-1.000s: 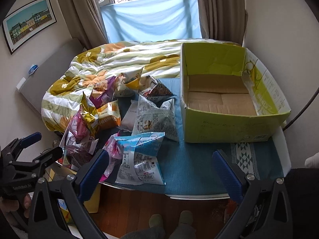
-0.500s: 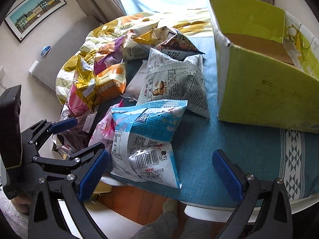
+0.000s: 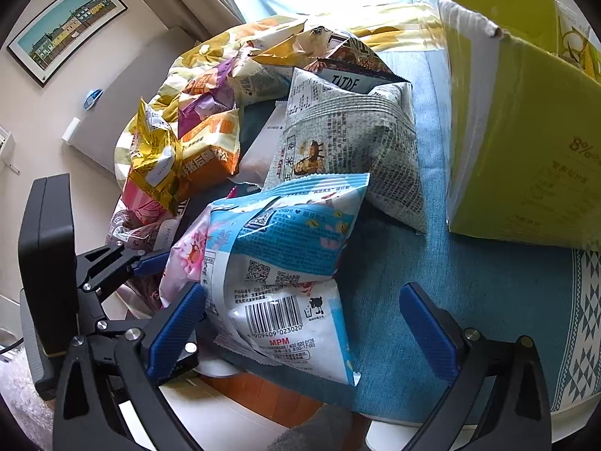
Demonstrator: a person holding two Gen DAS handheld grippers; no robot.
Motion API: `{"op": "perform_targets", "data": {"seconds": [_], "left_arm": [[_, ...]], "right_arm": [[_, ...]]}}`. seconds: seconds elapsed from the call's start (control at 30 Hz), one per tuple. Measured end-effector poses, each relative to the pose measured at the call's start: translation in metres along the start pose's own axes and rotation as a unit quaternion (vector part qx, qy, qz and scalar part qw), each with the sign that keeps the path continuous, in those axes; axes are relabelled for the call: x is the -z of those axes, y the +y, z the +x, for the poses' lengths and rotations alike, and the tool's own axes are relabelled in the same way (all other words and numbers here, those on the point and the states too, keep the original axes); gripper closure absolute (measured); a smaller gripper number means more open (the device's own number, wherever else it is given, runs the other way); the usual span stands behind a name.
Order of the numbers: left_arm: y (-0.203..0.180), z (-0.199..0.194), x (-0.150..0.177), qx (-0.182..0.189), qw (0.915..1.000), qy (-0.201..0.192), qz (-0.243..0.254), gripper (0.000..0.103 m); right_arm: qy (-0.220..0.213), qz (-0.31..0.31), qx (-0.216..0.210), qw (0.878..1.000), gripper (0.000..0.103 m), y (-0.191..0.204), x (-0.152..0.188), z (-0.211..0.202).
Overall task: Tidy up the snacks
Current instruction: 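Grasp the pink snack bag with the left gripper while the right gripper grasps the blue-white bag, then carry the pink bag with the left gripper into the cardboard box and release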
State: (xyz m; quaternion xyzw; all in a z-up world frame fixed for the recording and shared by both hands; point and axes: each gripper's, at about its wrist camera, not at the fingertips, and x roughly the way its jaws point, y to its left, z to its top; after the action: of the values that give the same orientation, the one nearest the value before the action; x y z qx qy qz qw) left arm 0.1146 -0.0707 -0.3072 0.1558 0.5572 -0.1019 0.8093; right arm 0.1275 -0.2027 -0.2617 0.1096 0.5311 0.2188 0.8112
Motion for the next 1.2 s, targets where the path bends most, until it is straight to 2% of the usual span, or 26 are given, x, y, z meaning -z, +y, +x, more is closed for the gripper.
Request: {"op": "perform_targets", "data": {"seconds": [0.2,0.43,0.5,0.53,0.6,0.63,0.7,0.73,1.2], "left_arm": [[0.008,-0.001,0.001,0.012,0.9997,0.0,-0.021,0.063],[0.019,-0.002,-0.001,0.027,0.9987,-0.002,-0.044,0.063],[0.021,-0.003,0.0,0.032,0.9986,-0.002,-0.043,0.063],[0.021,-0.003,0.001,0.031,0.9987,-0.003,-0.042,0.063],[0.024,-0.007,0.005,0.032,0.9985,-0.004,-0.044,0.064],[0.025,-0.008,0.005,0.032,0.9984,-0.005,-0.047,0.065],[0.032,-0.012,0.007,0.037,0.9979,-0.009,-0.053,0.066],[0.035,-0.014,0.009,0.042,0.9976,-0.012,-0.054,0.067],[0.042,-0.076,0.018,0.057,0.9956,-0.051,-0.053,0.077]], "right_arm": [[0.0,-0.016,-0.013,1.0,0.0,0.007,-0.005,0.005],[0.007,-0.001,-0.055,0.998,0.011,0.005,-0.01,0.014],[0.023,0.004,-0.061,0.998,0.029,0.006,-0.01,0.021],[0.03,0.004,-0.066,0.997,0.03,0.006,-0.009,0.026],[0.027,0.01,-0.083,0.996,0.041,0.007,-0.007,0.026],[0.026,0.007,-0.081,0.996,0.042,0.009,-0.007,0.026],[0.023,-0.004,-0.072,0.997,0.054,0.013,-0.005,0.023],[0.022,-0.006,-0.069,0.997,0.056,0.014,-0.005,0.022],[-0.04,-0.013,-0.015,0.999,0.058,0.033,-0.003,-0.04]]}}
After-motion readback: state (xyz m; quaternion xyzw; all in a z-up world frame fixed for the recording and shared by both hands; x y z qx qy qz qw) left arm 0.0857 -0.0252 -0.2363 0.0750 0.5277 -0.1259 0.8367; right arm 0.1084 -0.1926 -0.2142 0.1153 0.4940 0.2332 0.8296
